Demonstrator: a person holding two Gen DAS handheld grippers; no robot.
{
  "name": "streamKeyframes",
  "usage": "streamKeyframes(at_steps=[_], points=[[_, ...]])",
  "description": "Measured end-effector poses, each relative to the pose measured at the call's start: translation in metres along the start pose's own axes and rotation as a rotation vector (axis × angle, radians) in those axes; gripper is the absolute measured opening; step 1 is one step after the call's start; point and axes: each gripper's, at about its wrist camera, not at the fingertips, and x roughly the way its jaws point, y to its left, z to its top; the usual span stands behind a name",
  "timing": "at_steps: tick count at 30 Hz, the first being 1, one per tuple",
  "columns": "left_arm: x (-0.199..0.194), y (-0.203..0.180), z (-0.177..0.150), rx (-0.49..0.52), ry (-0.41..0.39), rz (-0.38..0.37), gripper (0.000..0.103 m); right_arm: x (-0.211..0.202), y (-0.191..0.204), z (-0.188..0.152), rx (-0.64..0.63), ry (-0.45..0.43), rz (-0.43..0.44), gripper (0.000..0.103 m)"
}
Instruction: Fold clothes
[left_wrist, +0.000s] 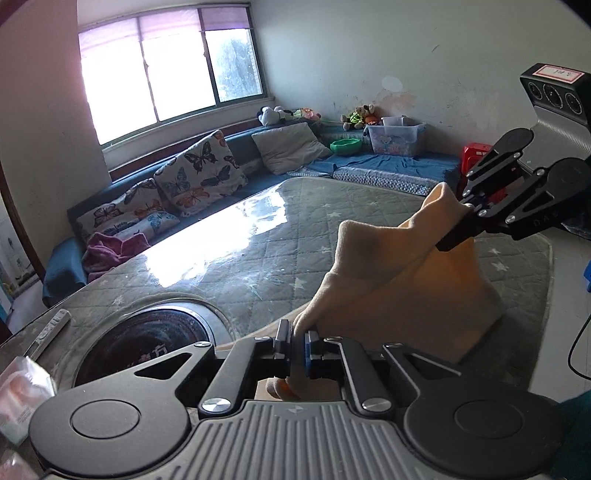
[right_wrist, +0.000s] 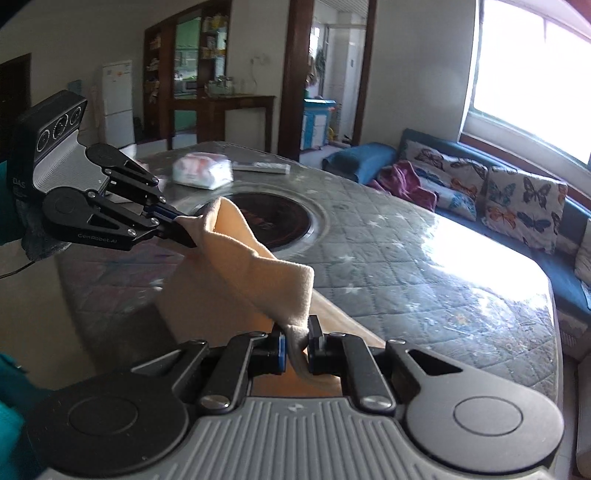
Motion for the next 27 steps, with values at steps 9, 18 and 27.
streamKeyframes(at_steps=[9, 18, 27], points=[[0.077, 0.034, -0.004, -0.086, 0.107, -0.003, 0.010, 0.068, -0.046, 0.003, 0.091, 0.087, -0.029, 0.009], [0.101, 0.049, -0.012, -0.207, 0.141, 0.059, 0.020, 0.112, -0.073, -0.017, 0.268, 0.088, -0.077, 0.022], [0.082, 0.047, 0.002, -0.270, 0.083, 0.154, 0.020, 0.093, -0.089, -0.020, 0.382, -0.002, -0.177, 0.027]])
